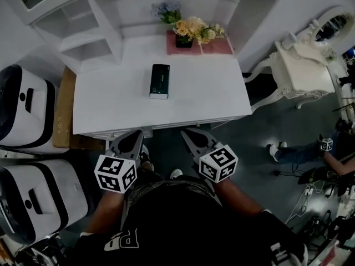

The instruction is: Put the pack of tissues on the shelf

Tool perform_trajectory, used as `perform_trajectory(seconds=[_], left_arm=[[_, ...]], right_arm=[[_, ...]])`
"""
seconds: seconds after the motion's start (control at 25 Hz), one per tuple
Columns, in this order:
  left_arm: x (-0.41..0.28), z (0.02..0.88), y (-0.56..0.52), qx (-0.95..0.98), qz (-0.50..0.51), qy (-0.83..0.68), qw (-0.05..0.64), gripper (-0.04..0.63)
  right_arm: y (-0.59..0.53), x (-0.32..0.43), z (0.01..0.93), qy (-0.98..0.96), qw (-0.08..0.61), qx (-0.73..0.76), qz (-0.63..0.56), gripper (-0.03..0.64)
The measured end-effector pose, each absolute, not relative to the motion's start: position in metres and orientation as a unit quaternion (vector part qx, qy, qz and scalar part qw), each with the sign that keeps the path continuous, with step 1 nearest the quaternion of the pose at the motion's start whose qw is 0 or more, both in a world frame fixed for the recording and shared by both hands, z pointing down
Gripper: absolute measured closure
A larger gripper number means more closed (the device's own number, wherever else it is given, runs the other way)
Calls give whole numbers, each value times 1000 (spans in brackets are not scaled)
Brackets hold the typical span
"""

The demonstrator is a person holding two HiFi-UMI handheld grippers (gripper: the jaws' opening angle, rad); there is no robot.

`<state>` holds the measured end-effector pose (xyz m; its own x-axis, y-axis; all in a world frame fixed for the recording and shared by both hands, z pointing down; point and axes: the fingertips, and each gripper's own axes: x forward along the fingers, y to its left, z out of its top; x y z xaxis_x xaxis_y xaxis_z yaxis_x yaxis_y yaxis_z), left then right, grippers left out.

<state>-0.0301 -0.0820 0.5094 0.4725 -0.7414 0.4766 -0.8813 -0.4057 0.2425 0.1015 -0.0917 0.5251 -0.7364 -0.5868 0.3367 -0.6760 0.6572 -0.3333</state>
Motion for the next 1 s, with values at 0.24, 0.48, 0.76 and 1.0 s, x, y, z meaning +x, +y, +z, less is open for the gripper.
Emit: perform_trajectory(seconds=[0.24, 0.48, 0.76, 1.0], left_arm=[[-53, 529, -110, 826, 168, -478, 246, 580], [-78, 548, -146, 829, 181, -462, 259, 580], [-102, 553, -181, 831, 170, -452, 278, 580], [-129, 557, -207, 837, 178, -440, 273, 580]], right_arm=[[-122, 79, 541, -897, 121, 355, 232, 607], [-157, 61, 560, -883, 146, 377, 238, 607], [-195, 38, 571, -870, 183, 392, 237, 607], [-227, 24, 587, -849, 216, 428, 223, 598]])
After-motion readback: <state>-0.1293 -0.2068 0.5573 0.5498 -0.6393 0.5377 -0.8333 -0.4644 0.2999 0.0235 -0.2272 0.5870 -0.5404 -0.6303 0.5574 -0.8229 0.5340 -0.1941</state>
